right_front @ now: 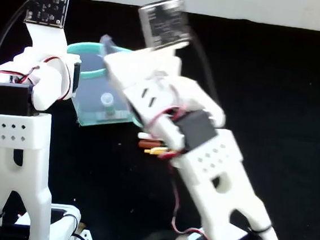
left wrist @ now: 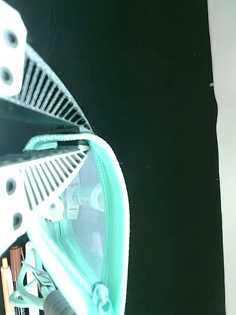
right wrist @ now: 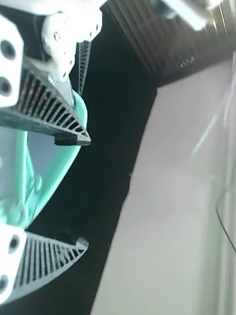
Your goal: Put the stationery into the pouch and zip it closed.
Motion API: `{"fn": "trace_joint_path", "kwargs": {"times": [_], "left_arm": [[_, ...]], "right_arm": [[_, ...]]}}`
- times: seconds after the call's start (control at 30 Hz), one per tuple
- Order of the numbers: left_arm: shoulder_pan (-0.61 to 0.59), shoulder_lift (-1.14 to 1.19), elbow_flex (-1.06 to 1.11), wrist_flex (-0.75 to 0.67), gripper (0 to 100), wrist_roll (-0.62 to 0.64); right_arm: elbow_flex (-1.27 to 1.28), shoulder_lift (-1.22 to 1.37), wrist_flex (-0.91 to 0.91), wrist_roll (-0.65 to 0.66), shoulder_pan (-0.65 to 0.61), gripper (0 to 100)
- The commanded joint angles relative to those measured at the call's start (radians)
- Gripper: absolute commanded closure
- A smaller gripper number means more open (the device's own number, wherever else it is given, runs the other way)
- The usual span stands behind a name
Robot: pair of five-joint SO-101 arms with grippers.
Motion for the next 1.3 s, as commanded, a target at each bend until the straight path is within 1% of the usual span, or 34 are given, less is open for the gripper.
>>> {"fn": "trace_joint_path", "kwargs": {"times": [0.0, 0.13, 0.23, 0.37, 0.47, 0.63, 0.8, 0.93, 1.07, 1.27], "left_arm": [[0.004, 0.036, 0.013, 0.025, 99, 0.005], [0.004, 0.036, 0.013, 0.025, 99, 0.005], [0.004, 0.036, 0.013, 0.025, 99, 0.005], [0.004, 0.036, 0.013, 0.025, 99, 0.005], [0.004, 0.036, 0.013, 0.025, 99, 0.005], [-0.002, 0.038, 0.012, 0.025, 99, 0.005], [-0.004, 0.038, 0.007, 0.023, 99, 0.005], [-0.039, 0.038, 0.007, 0.011, 99, 0.009], [-0.067, 0.038, 0.007, -0.005, 99, 0.009], [-0.067, 0.038, 0.007, -0.006, 99, 0.009]], "right_arm": [[-0.114, -0.091, 0.162, 0.104, 0.059, 71.4], [-0.148, -0.139, 0.351, 0.27, 0.093, 71.4], [-0.127, -0.143, 0.476, 0.385, 0.117, 71.4], [0.015, -0.156, 0.539, 0.466, 0.147, 71.4], [0.17, -0.156, 0.538, 0.516, 0.148, 71.4], [0.446, -0.156, 0.427, 0.577, 0.148, 71.4], [0.705, -0.156, 0.251, 0.635, 0.148, 71.4], [0.88, -0.154, 0.102, 0.694, 0.148, 71.4], [1.029, -0.145, -0.062, 0.758, 0.148, 71.4], [1.194, -0.143, -0.298, 0.827, 0.143, 71.4]]}}
